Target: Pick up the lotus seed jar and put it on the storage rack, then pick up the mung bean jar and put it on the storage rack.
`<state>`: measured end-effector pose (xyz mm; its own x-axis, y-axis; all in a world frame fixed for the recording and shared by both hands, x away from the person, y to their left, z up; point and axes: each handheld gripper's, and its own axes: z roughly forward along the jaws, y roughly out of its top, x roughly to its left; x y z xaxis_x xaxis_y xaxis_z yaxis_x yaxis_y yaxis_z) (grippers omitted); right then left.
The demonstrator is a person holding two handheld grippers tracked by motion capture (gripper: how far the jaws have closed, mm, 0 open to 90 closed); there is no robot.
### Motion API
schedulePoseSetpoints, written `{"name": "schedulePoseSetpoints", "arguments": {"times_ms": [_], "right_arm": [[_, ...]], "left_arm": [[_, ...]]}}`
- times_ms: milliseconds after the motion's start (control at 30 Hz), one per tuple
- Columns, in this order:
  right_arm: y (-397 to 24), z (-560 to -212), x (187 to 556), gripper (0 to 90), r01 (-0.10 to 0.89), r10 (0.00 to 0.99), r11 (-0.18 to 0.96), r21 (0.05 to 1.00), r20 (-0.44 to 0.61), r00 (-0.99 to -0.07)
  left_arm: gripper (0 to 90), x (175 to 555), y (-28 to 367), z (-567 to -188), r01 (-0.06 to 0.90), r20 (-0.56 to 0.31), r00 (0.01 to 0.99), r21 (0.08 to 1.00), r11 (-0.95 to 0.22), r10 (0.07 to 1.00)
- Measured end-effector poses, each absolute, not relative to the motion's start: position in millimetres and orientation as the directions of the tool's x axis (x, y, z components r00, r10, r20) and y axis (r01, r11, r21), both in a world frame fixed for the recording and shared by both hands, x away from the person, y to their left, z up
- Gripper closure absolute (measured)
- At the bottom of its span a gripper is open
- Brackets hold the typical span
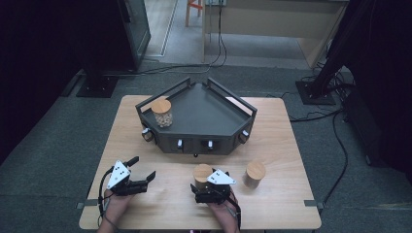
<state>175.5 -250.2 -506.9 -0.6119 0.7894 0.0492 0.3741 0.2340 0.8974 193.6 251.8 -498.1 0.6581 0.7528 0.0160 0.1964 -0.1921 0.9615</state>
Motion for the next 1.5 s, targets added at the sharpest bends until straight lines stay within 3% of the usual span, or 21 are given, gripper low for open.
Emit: {"name": "schedulePoseSetpoints", "arguments": {"times_ms": [900,1167,1500], "right_arm": [[-240,-503,177,5.8,0.389,0.808,0.262,0.883,0.019,-0.589],[-238,-503,172,24.7,0.375,0.819,0.269,0.887,-0.005,-0.574],[-238,-503,171,25.0,0.377,0.822,0.267,0.887,-0.005,-0.570]], "left_arm": [[10.9,200,255,-501,0.239,-0.029,0.653,0.956,-0.169,0.757],[10.8,201,257,-502,0.250,-0.058,0.656,0.958,-0.143,0.753],[10.8,202,256,-502,0.249,-0.050,0.661,0.956,-0.156,0.749]]}}
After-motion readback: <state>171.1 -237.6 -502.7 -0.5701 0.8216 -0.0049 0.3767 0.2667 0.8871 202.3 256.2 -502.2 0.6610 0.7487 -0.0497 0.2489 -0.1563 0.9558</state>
